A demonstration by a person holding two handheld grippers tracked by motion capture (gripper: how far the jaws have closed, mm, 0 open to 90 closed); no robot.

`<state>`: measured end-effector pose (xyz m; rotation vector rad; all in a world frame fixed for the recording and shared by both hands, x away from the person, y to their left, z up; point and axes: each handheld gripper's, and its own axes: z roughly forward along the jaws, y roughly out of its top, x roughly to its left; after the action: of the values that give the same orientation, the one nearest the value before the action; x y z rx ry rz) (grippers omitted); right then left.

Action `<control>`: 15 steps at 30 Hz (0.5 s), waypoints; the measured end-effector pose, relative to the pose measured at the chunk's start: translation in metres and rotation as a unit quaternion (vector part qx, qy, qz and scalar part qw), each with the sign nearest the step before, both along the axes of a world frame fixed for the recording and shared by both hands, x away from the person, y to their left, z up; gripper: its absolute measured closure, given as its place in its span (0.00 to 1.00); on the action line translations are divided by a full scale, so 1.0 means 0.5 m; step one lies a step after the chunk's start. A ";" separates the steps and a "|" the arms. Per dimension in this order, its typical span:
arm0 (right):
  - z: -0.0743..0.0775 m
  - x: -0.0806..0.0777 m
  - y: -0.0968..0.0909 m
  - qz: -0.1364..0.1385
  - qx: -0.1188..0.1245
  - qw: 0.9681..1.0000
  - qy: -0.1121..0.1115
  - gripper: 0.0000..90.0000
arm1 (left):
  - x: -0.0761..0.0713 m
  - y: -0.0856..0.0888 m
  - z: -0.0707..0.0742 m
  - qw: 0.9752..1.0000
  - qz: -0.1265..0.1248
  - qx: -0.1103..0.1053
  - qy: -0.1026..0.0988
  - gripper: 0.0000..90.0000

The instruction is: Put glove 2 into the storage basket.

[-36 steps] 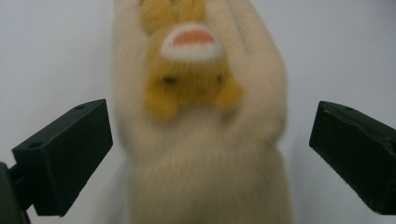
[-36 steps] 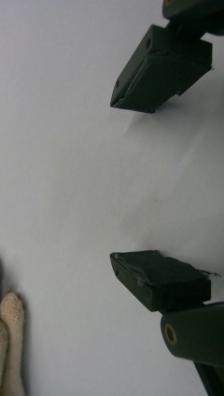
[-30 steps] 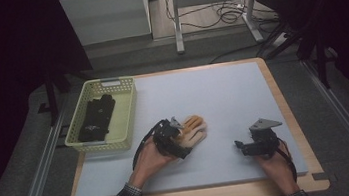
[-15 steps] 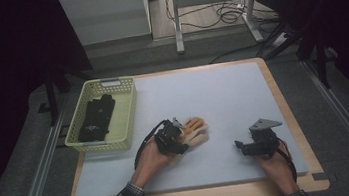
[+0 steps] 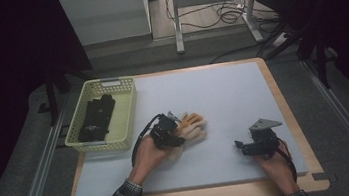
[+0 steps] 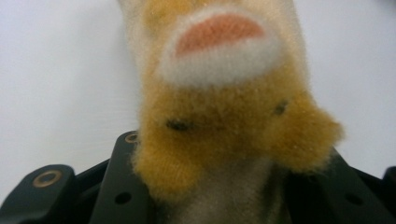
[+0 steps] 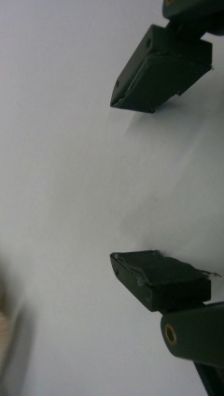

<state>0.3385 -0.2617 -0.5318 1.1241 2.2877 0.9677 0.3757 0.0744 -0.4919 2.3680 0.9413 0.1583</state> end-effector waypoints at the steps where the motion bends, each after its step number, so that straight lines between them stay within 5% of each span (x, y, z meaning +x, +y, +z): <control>1: 0.000 0.000 0.000 0.000 0.000 1.000 0.000 0.23 | 0.002 0.005 0.010 1.000 0.004 -0.004 -0.002 0.64; 11: 0.000 0.000 0.000 -0.001 0.000 1.000 0.001 0.23 | 0.033 0.085 0.110 0.998 0.064 -0.001 -0.027 0.63; 15: 0.000 0.000 0.000 0.000 0.000 1.000 0.000 0.23 | 0.046 0.127 0.139 0.995 0.096 0.002 -0.033 0.63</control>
<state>0.3383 -0.2617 -0.5318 1.1251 2.2870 0.9671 0.3986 0.1378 -0.4222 2.2576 1.1366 0.3112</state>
